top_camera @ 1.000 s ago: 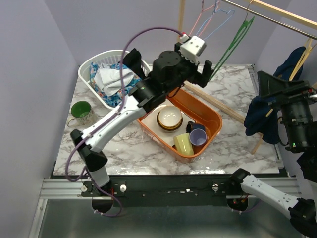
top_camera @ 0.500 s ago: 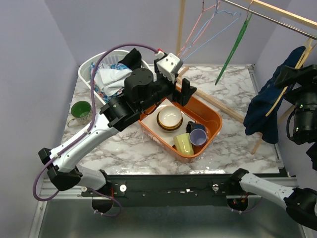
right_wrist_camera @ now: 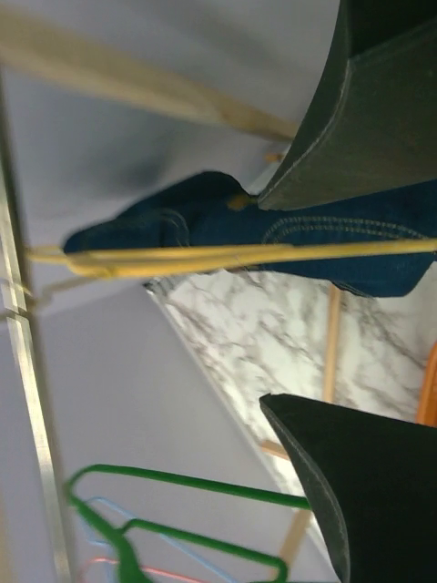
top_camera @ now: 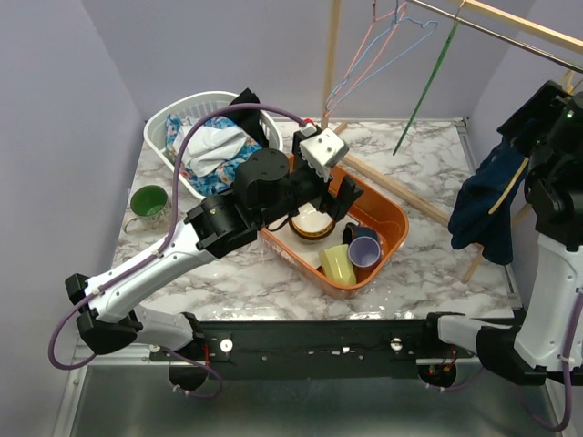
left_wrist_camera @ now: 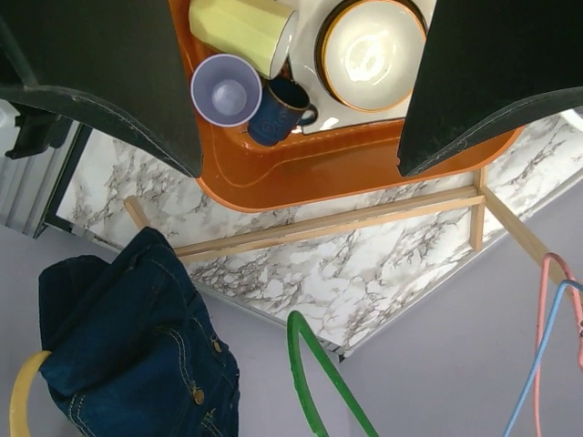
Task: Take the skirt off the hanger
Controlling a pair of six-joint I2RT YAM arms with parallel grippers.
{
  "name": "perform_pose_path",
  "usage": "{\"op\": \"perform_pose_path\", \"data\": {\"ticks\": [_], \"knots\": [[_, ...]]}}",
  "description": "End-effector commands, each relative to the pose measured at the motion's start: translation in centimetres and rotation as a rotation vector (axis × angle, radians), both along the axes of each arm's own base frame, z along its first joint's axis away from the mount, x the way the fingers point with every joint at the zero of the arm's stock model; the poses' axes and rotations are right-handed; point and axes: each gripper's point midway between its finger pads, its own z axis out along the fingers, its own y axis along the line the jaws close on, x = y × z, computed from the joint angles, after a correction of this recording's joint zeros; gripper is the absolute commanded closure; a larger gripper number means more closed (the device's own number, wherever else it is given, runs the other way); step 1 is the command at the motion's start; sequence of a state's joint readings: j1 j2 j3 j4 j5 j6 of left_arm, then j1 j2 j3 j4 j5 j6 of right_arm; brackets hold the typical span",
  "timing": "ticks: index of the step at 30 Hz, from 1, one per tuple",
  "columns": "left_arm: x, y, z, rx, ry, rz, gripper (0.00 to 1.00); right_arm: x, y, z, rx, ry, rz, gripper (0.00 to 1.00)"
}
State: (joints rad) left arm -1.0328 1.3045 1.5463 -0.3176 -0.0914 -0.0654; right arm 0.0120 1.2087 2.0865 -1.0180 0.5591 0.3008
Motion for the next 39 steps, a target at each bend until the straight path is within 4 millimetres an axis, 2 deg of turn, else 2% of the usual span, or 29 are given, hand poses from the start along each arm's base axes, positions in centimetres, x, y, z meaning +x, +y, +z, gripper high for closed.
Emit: {"op": "perform_pose_path", "data": {"ticks": [1, 2, 3, 6, 12, 17, 21, 26, 31, 39], "knots": [[0.1, 0.4, 0.4, 0.03, -0.049, 0.031, 0.01, 1.8, 3.3, -2.8, 0.101, 0.03, 0.215, 0.19], [0.0, 0.4, 0.5, 0.035, -0.051, 0.03, 0.01, 1.7, 3.0, -2.5, 0.098, 0.013, 0.202, 0.24], [-0.1, 0.4, 0.6, 0.037, -0.051, 0.029, 0.01, 1.7, 2.7, -2.1, 0.092, -0.011, 0.188, 0.26], [-0.2, 0.4, 0.6, 0.032, -0.049, 0.026, 0.01, 1.5, 1.5, -1.5, 0.068, -0.043, 0.143, 0.27], [-0.6, 0.7, 0.6, 0.014, -0.043, 0.024, 0.01, 2.4, 0.9, -0.9, 0.035, -0.044, 0.146, 0.28], [-1.1, 1.1, 0.6, -0.01, -0.037, 0.021, 0.01, 3.7, 0.2, -1.9, 0.047, -0.021, 0.129, 0.36], [-1.3, 1.4, 0.8, -0.039, -0.038, 0.022, 0.01, 4.5, 0.0, -2.0, 0.057, -0.056, 0.123, 0.39], [-1.7, 1.5, 1.0, -0.043, -0.043, 0.01, 0.01, 5.8, 0.5, -2.2, 0.091, -0.089, 0.15, 0.43], [-1.7, 1.9, 1.1, -0.042, -0.051, 0.025, 0.01, 5.9, -0.2, -2.3, 0.087, -0.119, 0.114, 0.55], [-2.3, 2.4, 1.9, -0.074, -0.065, 0.019, 0.01, 5.8, -1.2, -2.5, 0.076, -0.133, 0.056, 0.53]]}}
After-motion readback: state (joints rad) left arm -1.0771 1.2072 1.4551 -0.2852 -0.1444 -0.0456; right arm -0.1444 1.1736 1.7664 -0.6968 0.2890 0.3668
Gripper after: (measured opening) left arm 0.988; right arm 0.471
